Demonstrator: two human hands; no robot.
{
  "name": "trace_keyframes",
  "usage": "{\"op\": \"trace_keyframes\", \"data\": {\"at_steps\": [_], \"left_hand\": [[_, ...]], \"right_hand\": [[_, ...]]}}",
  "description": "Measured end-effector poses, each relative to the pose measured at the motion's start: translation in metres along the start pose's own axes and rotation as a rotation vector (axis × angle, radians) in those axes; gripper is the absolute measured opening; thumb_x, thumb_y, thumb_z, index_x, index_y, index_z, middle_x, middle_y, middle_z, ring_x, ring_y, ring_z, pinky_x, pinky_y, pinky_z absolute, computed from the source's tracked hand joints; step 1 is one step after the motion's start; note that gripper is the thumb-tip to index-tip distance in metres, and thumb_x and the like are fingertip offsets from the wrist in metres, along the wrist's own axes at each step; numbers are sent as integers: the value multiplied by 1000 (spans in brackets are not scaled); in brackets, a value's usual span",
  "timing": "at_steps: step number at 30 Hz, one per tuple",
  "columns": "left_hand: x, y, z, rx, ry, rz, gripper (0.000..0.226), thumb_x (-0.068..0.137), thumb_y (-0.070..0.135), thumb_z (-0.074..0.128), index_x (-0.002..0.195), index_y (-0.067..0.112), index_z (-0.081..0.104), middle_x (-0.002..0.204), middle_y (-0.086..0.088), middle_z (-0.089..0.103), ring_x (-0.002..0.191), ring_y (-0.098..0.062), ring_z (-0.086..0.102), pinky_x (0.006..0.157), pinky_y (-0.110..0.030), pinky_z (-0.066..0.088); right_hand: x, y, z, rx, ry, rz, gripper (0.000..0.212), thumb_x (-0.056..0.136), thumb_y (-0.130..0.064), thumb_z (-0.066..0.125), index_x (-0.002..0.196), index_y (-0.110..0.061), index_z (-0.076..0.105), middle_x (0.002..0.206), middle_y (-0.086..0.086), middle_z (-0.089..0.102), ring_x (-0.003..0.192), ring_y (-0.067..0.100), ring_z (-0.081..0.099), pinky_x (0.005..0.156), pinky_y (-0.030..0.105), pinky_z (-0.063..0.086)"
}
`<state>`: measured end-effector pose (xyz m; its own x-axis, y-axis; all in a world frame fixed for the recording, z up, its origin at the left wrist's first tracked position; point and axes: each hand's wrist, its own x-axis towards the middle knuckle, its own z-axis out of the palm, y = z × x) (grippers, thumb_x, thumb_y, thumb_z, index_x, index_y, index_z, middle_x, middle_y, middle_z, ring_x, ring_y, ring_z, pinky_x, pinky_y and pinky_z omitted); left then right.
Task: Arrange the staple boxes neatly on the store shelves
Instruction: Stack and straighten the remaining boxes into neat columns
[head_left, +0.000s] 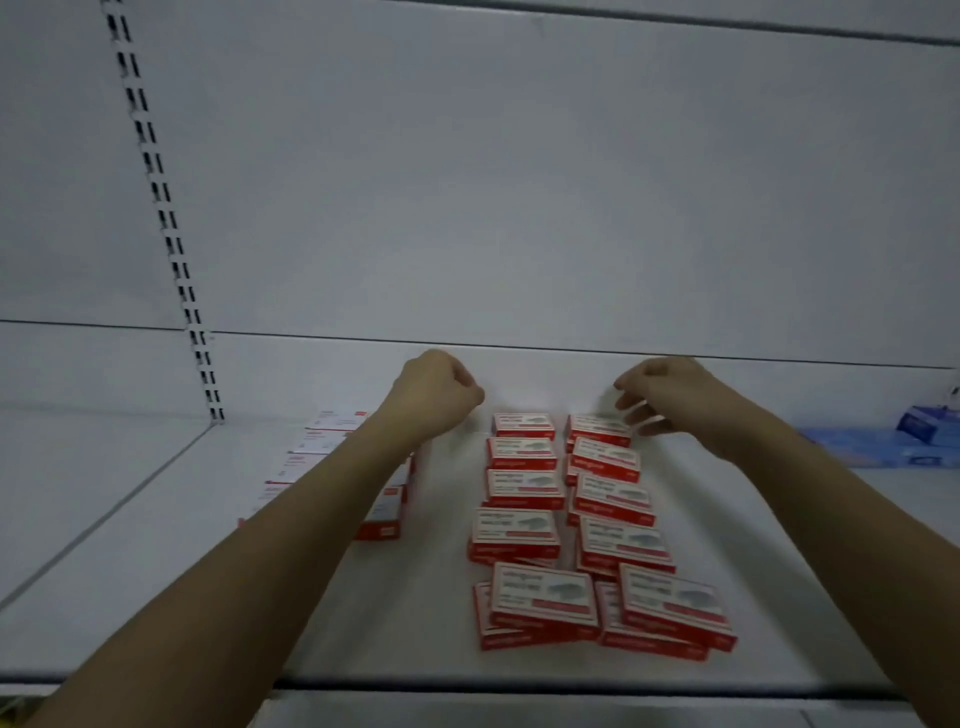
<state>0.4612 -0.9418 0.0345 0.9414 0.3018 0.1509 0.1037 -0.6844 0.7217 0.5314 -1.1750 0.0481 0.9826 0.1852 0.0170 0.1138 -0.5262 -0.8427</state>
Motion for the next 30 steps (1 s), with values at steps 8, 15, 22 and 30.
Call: {"op": "trace_keyframes", "data": {"at_steps": [8, 15, 22, 30], "left_hand": [[24, 12, 44, 129, -33, -117, 21, 85, 26, 68, 92, 6, 70, 90, -8, 71, 84, -22, 69, 83, -40, 57], [24, 1, 56, 177, -22, -110, 23, 85, 34, 69, 99, 17, 66, 93, 1, 68, 80, -13, 66, 69, -26, 52], [34, -11, 56, 11, -29, -151, 18, 75, 29, 80, 83, 15, 72, 78, -1, 74, 70, -15, 71, 75, -35, 59], [37, -16, 58, -6, 4, -126, 11, 81, 24, 75, 84, 14, 74, 78, 0, 72, 70, -14, 71, 75, -34, 60]], "right_hand": [[40, 44, 0, 32, 181, -57, 19, 90, -14, 54, 81, -5, 67, 75, 10, 66, 60, 18, 55, 54, 28, 43], [44, 55, 3, -176, 147, -90, 27, 90, -27, 55, 86, -2, 64, 82, 16, 69, 77, 32, 67, 73, 42, 56], [49, 62, 5, -100, -93, 74, 28, 88, -25, 66, 80, 1, 67, 75, 13, 72, 69, 25, 71, 70, 35, 60], [44, 61, 17, 55, -146, 20, 25, 94, -25, 58, 84, -8, 73, 79, 3, 75, 75, 16, 72, 76, 32, 58]]}}
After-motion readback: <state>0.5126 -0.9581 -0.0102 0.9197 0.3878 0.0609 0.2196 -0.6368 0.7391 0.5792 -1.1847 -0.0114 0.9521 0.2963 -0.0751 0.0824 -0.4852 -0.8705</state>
